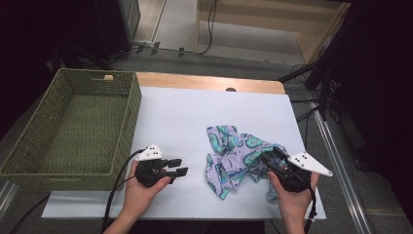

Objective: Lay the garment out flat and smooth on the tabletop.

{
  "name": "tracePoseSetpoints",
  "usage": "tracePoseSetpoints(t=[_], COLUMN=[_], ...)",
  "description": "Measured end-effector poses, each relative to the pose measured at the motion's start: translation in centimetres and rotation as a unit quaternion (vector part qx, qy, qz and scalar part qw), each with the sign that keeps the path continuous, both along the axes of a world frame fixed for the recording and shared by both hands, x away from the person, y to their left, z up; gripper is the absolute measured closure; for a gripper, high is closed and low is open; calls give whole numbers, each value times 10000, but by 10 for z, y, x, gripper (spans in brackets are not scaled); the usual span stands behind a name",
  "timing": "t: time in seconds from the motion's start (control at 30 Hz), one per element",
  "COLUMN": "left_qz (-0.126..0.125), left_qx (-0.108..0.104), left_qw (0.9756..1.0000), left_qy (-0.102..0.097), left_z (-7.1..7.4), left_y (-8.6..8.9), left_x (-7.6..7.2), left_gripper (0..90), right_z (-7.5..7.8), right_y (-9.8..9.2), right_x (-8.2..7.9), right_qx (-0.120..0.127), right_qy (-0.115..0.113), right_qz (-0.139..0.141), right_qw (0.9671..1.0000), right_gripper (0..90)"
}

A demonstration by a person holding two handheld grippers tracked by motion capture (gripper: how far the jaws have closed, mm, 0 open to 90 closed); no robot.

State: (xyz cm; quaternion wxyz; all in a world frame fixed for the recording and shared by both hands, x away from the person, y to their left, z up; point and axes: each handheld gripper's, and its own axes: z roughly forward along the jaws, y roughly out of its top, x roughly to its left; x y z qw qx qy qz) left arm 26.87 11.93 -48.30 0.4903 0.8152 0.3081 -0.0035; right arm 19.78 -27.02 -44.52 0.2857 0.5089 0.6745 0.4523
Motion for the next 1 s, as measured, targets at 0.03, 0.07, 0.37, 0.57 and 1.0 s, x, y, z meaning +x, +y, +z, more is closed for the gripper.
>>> tracePoseSetpoints(t=[0.03, 0.07, 0.37, 0.57, 1.0], left_qz=[-28, -48, -391, -417, -557], left_qx=[17, 16, 386, 733, 1341], left_qw=[10000, 10000, 9985, 9964, 9893], left_qy=[19, 58, 42, 114, -165], left_z=[-2, -3, -18, -26, -27], left_y=[-2, -5, -43, -66, -98], left_x=[0, -1, -10, -12, -18], left_gripper=[547, 547, 498, 480, 877], right_z=[-1, -1, -29, -48, -48], right_y=[5, 5, 50, 69, 59], right_x=[1, 1, 11, 19, 21], right_qx=[-24, -24, -450, -875, -873], right_qy=[62, 62, 555, 981, 991], right_qz=[159, 159, 885, 1115, 956], right_qw=[9999, 9999, 9935, 9850, 9866], right_gripper=[473, 473, 420, 386, 882])
